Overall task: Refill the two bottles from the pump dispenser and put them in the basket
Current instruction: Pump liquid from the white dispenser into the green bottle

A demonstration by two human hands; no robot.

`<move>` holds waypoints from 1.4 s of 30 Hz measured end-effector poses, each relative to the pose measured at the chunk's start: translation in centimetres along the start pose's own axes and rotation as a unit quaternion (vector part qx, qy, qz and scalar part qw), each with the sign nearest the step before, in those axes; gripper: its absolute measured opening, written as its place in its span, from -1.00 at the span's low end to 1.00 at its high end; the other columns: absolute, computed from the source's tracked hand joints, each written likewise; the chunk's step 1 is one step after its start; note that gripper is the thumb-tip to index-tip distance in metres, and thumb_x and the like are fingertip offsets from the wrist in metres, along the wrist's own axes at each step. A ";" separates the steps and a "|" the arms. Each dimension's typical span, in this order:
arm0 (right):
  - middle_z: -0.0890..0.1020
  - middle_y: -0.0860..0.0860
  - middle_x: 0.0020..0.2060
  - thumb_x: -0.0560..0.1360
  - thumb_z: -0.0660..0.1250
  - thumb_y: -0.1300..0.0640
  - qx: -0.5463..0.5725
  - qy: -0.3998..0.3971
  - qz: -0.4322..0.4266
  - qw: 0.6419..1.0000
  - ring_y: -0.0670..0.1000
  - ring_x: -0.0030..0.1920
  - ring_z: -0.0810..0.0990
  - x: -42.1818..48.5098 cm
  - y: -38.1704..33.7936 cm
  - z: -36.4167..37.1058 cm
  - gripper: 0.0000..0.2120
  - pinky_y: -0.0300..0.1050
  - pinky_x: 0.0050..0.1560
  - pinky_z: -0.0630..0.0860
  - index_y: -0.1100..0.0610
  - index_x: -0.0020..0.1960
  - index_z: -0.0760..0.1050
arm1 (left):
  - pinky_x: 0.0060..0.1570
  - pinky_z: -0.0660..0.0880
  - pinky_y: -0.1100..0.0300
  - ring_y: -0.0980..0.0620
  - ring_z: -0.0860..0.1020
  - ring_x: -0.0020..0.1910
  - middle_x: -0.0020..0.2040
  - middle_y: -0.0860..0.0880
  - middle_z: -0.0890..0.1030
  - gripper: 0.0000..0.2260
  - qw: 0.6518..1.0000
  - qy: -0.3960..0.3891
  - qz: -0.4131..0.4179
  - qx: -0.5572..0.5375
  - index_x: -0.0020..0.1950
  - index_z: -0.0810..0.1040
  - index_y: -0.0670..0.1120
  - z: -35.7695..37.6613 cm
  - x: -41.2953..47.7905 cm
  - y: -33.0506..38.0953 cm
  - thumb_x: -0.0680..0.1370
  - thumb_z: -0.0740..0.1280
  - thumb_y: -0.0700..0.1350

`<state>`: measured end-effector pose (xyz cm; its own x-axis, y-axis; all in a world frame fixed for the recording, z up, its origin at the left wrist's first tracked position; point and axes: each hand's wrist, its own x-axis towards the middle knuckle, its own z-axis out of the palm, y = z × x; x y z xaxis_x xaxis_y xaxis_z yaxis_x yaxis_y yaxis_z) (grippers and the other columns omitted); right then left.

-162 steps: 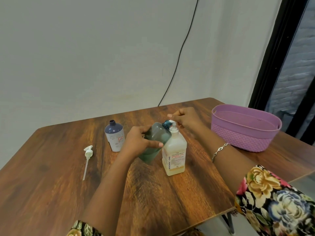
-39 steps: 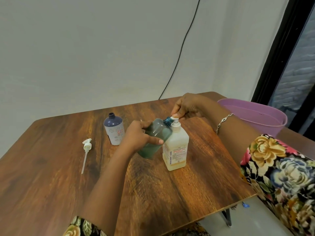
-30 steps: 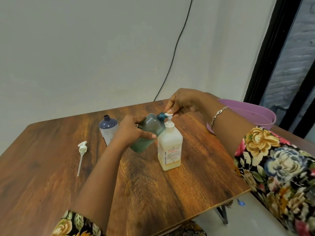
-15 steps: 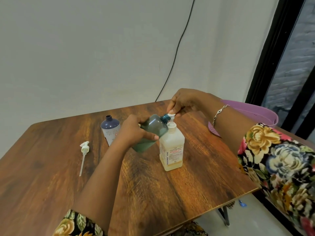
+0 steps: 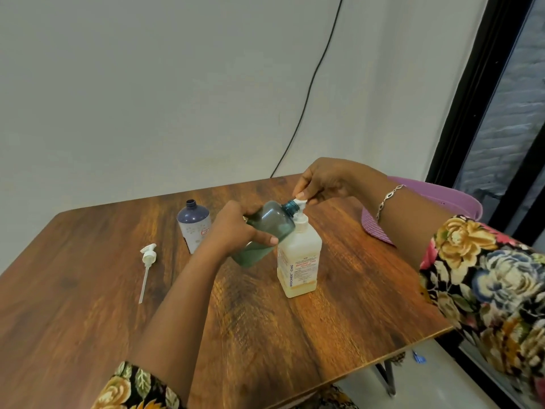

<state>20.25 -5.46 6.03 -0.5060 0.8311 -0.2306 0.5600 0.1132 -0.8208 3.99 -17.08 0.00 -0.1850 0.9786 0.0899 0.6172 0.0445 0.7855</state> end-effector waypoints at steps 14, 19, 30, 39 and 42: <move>0.60 0.10 -0.29 0.44 0.28 0.46 0.048 0.034 -0.009 0.998 -0.02 -0.26 0.54 -0.3 0.6 1.0 -0.82 -0.33 -0.37 0.53 0.25 -0.24 0.55 | 0.27 0.39 -0.08 -0.07 0.46 0.24 0.28 -0.09 0.51 -0.26 1.000 0.000 -0.010 -0.013 0.40 0.38 -0.16 0.2 0.0 -0.5 0.26 0.56 -0.15; 0.59 0.10 -0.30 0.45 0.26 0.47 0.020 0.035 -0.003 0.999 -0.02 -0.27 0.52 -0.4 -0.4 0.9 -0.81 -0.28 -0.31 0.51 0.27 -0.25 0.55 | 0.24 0.43 -0.05 -0.08 0.48 0.20 0.26 -0.09 0.52 -0.30 1.000 0.011 0.003 0.024 0.37 0.41 -0.14 -0.1 0.3 -0.1 0.27 0.56 -0.14; 0.58 0.11 -0.29 0.46 0.26 0.46 0.076 0.042 -0.010 0.996 -0.02 -0.28 0.54 -0.7 1.0 1.5 -0.82 -0.30 -0.34 0.53 0.26 -0.25 0.52 | 0.24 0.42 -0.04 -0.07 0.47 0.22 0.27 -0.10 0.51 -0.29 1.000 0.008 -0.004 0.020 0.38 0.39 -0.17 0.4 -0.4 -0.2 0.28 0.56 -0.15; 0.57 0.10 -0.31 0.46 0.28 0.44 -0.031 0.036 -0.008 0.999 -0.02 -0.29 0.50 -0.3 0.1 1.8 -0.82 -0.22 -0.26 0.49 0.26 -0.26 0.53 | 0.23 0.41 0.03 -0.07 0.47 0.21 0.27 -0.10 0.52 -0.32 0.999 0.008 -0.010 0.053 0.37 0.39 -0.16 0.4 -0.1 -0.1 0.29 0.55 -0.15; 0.57 0.11 -0.31 0.45 0.28 0.44 -0.031 0.034 -0.005 0.999 -0.03 -0.31 0.51 -0.2 0.6 1.8 -0.84 -0.26 -0.33 0.51 0.27 -0.24 0.54 | 0.25 0.39 0.02 -0.06 0.45 0.25 0.30 -0.09 0.50 -0.29 0.998 0.004 -0.015 0.056 0.40 0.37 -0.14 0.7 -0.2 -0.3 0.29 0.54 -0.14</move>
<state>19.47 -6.57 4.66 -0.4677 0.8643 -0.1851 0.5959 0.1536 -0.7883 4.41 -17.14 -0.71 -0.2107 0.9748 0.0727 0.6929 0.0964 0.7146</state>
